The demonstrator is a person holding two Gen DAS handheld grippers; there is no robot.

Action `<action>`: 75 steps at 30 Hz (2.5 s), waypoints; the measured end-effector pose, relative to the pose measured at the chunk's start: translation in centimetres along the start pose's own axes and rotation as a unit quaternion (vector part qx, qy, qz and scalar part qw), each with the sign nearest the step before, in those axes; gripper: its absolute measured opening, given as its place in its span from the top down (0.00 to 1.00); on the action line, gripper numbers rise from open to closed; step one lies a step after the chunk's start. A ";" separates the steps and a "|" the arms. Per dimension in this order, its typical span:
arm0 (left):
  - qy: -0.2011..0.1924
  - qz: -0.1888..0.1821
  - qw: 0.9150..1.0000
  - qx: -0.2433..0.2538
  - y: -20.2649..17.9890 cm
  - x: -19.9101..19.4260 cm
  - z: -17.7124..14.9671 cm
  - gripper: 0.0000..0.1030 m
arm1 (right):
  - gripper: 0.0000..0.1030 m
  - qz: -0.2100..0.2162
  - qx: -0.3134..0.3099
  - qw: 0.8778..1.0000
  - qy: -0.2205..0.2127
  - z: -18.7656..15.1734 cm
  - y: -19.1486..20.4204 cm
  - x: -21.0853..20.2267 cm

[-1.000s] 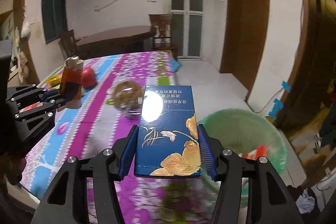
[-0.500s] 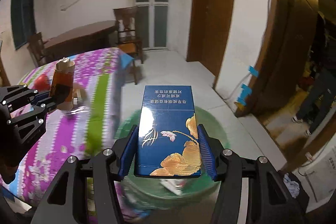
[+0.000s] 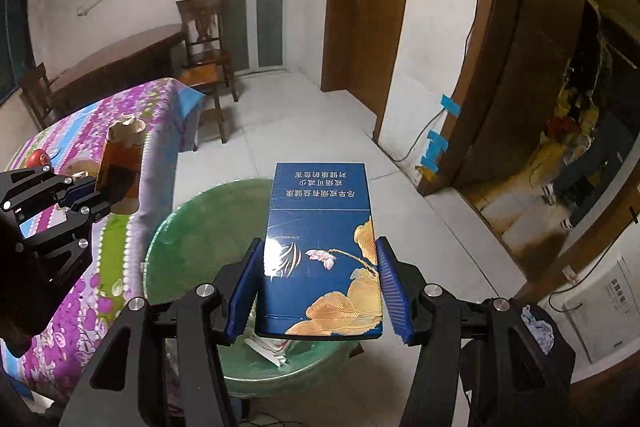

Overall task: Collect trash
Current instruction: 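Carry the blue box and orange carton over the green bin and open both tools, then move both tools back over the table toward the remaining items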

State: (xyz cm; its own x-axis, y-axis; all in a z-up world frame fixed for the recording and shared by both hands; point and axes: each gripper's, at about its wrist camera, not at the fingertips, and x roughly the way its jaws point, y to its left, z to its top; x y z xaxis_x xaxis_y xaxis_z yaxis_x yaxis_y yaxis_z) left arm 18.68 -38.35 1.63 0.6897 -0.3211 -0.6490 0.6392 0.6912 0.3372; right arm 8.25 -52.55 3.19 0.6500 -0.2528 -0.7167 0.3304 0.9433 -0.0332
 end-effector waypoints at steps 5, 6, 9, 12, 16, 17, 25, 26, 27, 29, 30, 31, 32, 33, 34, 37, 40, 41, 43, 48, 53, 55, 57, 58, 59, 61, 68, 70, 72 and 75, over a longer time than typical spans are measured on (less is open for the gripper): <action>0.010 -0.012 1.000 0.001 -0.7 0.9 0.3 0.92 | 0.45 -0.005 0.003 1.000 0.006 -0.2 -0.5 0.9; 0.012 -0.014 1.000 0.002 -0.9 1.1 0.3 0.92 | 0.45 -0.005 0.003 1.000 0.008 -0.2 -0.5 1.0; 0.016 -0.016 1.000 0.006 -1.2 1.4 0.3 0.92 | 0.45 -0.005 0.001 1.000 0.012 -0.1 -0.3 1.4; 0.024 -0.024 0.999 0.007 -1.4 1.9 0.3 0.92 | 0.45 -0.005 -0.003 1.000 0.015 0.0 -0.1 1.7; 0.034 -0.037 0.999 0.004 -1.4 2.4 0.4 0.92 | 0.45 -0.001 -0.001 1.000 0.024 0.4 0.0 2.2; 0.038 -0.043 0.998 0.005 -1.4 2.6 0.3 0.92 | 0.45 -0.001 -0.001 1.000 0.026 0.4 -0.2 2.2; 0.068 -0.130 0.989 -0.026 -0.5 4.0 0.1 0.92 | 0.45 0.017 0.005 0.999 0.045 0.7 -0.1 3.4; 0.070 -0.135 0.988 -0.028 -0.4 4.1 0.2 0.92 | 0.45 0.019 0.006 0.999 0.048 0.7 -0.1 3.6; 0.071 -0.138 0.987 -0.031 -0.3 4.2 0.2 0.92 | 0.45 0.021 0.007 0.999 0.049 0.7 0.0 3.7; 0.071 -0.145 0.986 -0.034 -0.1 4.4 0.2 0.92 | 0.45 0.024 0.007 0.998 0.052 0.8 0.2 4.0; 0.071 -0.149 0.986 -0.036 -0.1 4.4 0.3 0.92 | 0.45 0.026 0.008 0.998 0.053 0.8 0.2 4.1; 0.070 -0.153 0.985 -0.037 -0.1 4.4 0.3 0.92 | 0.45 0.029 0.008 0.998 0.054 0.9 0.3 4.2; 0.068 -0.158 0.984 -0.037 -0.2 4.3 0.3 0.91 | 0.45 0.033 0.009 0.998 0.056 1.0 0.4 4.3; 0.066 -0.161 0.984 -0.033 -0.3 4.3 0.3 0.89 | 0.45 0.039 0.007 0.997 0.060 1.0 0.5 4.6; 0.065 -0.161 0.984 -0.025 -0.5 4.3 0.3 0.89 | 0.45 0.039 0.005 0.997 0.061 1.0 0.6 4.8; 0.061 -0.137 0.988 -0.022 -0.3 4.2 0.0 0.50 | 0.33 0.028 0.016 0.998 0.059 0.8 0.1 5.2; 0.060 -0.142 0.988 -0.032 0.2 4.0 -0.3 0.50 | 0.33 0.030 0.029 0.997 0.060 0.6 -0.4 5.4; 0.059 -0.140 0.988 -0.034 0.4 3.9 -0.4 0.50 | 0.33 0.028 0.030 0.997 0.060 0.4 -0.5 5.3; 0.055 -0.136 0.988 -0.037 0.6 3.7 -0.5 0.50 | 0.33 0.028 0.033 0.997 0.061 0.3 -0.7 5.3; 0.052 -0.127 0.990 -0.044 1.0 3.3 -1.1 0.50 | 0.33 0.030 0.033 0.997 0.060 0.0 -0.8 5.2; 0.054 -0.119 0.990 -0.047 1.2 3.3 -1.5 0.50 | 0.33 0.033 0.033 0.997 0.056 -0.3 -0.3 4.8; 0.053 -0.119 0.990 -0.052 1.3 3.0 -1.9 0.50 | 0.33 0.033 0.036 0.997 0.053 -0.5 -0.1 4.5; 0.045 -0.118 0.990 -0.058 1.6 2.3 -2.9 0.41 | 0.33 0.028 0.040 0.998 0.041 -0.9 0.1 4.0; 0.038 -0.115 0.991 -0.059 1.8 2.0 -3.4 0.39 | 0.33 0.026 0.043 0.998 0.034 -1.2 0.2 3.8; 0.031 -0.110 0.992 -0.060 1.8 1.6 -3.9 0.37 | 0.32 0.026 0.047 0.998 0.026 -1.6 0.3 3.5; 0.017 -0.097 0.993 -0.061 2.3 0.6 -5.4 0.35 | 0.30 0.029 0.060 0.998 0.007 -2.3 0.6 2.9; -0.028 -0.035 0.995 -0.089 5.2 -2.5 -10.2 0.30 | 0.24 0.033 0.108 0.988 -0.102 -5.7 4.6 0.3; -0.038 -0.022 0.993 -0.110 6.7 -3.5 -11.3 0.29 | 0.23 0.040 0.112 0.985 -0.126 -6.4 6.3 -0.2; -0.049 -0.005 0.990 -0.134 8.5 -4.6 -12.3 0.28 | 0.23 0.045 0.107 0.982 -0.151 -7.0 8.3 -0.8; -0.060 0.029 0.986 -0.156 10.5 -6.1 -13.7 0.26 | 0.21 0.048 0.088 0.977 -0.187 -7.6 11.6 -2.0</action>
State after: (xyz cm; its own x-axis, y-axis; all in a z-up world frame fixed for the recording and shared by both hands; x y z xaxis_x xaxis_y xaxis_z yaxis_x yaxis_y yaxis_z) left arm 16.56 -20.31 -0.22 0.7689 -0.3363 -0.5438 0.4749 0.8698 0.1335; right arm 5.62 -39.46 -1.05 0.8772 -0.2577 -0.4052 0.3478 0.9228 0.1660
